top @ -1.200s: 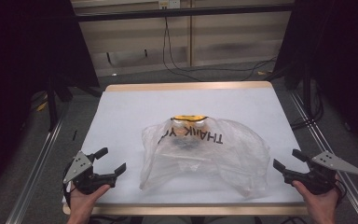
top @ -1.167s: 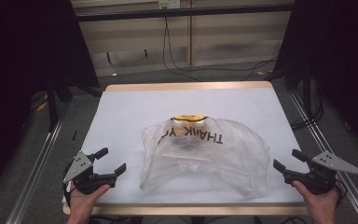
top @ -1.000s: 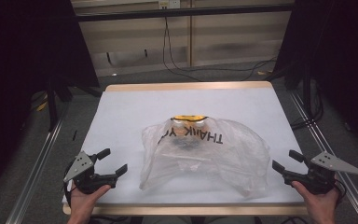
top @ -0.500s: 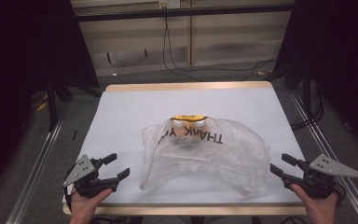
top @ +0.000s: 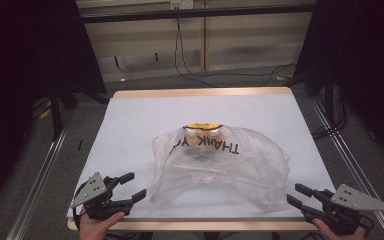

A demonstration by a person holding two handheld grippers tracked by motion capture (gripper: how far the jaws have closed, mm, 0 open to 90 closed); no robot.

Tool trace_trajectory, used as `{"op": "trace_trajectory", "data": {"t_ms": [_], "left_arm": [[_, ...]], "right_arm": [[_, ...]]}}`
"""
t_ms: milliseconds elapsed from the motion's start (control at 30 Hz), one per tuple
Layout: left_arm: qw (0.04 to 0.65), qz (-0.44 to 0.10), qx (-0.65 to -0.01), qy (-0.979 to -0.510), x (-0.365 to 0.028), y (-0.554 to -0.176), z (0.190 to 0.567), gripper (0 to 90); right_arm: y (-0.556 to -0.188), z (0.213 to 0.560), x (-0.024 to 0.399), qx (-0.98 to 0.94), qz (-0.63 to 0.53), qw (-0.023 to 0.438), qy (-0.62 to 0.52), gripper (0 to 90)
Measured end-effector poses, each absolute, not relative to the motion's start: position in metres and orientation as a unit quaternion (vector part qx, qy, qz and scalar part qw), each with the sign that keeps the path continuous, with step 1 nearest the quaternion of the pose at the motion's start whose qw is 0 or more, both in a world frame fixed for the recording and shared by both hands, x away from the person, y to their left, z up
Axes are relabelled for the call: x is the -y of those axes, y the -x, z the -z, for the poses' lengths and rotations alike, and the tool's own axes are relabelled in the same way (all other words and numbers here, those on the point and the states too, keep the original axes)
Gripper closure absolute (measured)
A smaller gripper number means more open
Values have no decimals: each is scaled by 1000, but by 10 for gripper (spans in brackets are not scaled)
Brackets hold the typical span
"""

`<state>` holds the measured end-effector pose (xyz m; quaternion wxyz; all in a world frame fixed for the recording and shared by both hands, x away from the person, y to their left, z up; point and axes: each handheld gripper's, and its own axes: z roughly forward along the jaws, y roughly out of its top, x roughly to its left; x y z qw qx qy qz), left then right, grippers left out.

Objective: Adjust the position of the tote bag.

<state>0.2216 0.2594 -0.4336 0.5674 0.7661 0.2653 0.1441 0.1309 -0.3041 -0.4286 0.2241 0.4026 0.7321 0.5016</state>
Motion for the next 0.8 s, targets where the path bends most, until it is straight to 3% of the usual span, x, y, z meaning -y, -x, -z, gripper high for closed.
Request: {"op": "trace_trajectory", "data": {"t_ms": [400, 533, 800], "left_arm": [[559, -126, -242, -783, -249, -212, 434, 340], [556, -110, -234, -790, -245, -212, 436, 400], [542, -97, -226, -803, -237, -218, 441, 382]], "right_arm": [[-135, 433, 278, -779, -490, 170, -351, 657], [-141, 441, 272, -800, -476, 142, -336, 614], [-156, 448, 262, -826, -448, 122, -321, 503]]}}
